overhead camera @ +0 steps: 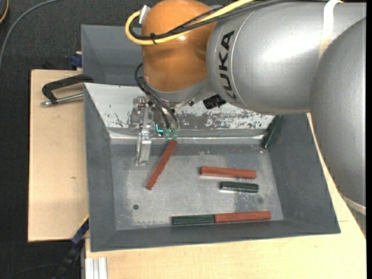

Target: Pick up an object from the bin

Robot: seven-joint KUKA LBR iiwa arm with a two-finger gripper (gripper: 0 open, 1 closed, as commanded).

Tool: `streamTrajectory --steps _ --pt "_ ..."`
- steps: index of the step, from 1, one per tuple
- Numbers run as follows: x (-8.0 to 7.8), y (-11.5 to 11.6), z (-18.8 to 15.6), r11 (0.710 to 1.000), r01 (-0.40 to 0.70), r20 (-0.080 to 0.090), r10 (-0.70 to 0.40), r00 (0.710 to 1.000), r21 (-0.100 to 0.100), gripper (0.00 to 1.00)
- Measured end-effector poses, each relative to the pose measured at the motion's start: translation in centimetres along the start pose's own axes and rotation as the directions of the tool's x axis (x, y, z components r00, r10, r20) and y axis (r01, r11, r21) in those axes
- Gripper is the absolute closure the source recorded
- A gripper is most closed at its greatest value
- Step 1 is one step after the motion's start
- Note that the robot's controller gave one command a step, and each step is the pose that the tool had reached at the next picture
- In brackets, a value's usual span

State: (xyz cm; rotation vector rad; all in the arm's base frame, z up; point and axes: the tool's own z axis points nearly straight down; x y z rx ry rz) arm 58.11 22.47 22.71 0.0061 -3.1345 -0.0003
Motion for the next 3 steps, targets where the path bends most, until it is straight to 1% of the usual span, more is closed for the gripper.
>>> streamTrajectory --steps 1,2,3 --pt "1.9 -3.6 16.1 0.982 0.19 -0.001 -0.19 0.982 0.002 0.0" --pt "2.9 -11.4 15.7 0.935 0.354 0.005 -0.354 0.935 0.005 0.0" --pt "2.9 -10.9 15.6 0.934 0.357 0.007 -0.357 0.934 0.001 1.0"
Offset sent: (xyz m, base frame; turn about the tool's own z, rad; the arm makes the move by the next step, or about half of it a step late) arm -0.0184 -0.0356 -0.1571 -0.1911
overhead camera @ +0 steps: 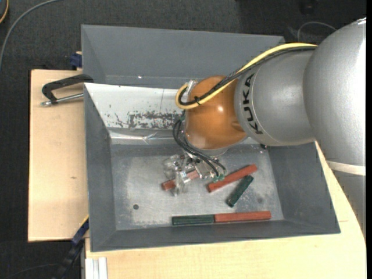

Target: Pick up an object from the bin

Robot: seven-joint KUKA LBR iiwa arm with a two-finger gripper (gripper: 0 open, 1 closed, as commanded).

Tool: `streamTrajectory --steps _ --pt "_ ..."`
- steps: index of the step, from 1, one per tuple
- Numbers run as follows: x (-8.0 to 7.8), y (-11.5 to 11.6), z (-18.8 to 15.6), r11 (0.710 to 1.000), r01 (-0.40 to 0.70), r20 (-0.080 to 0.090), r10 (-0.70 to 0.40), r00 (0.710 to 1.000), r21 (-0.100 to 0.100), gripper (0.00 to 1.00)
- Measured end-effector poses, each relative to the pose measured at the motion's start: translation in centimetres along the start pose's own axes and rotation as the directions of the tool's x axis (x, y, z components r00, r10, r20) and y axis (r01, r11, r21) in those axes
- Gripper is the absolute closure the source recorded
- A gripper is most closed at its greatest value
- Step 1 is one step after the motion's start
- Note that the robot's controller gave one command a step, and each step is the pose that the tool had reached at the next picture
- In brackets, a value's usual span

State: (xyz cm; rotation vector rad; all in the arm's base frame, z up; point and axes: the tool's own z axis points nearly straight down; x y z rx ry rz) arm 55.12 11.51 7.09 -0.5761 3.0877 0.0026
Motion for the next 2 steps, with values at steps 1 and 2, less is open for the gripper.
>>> streamTrajectory --steps 1,2 --pt "-2.6 -7.1 -11.5 0.985 0.171 0.013 -0.171 0.985 0.008 1.0" --pt "-3.0 -6.7 -18.7 0.989 0.145 0.008 -0.145 0.989 0.003 1.0"
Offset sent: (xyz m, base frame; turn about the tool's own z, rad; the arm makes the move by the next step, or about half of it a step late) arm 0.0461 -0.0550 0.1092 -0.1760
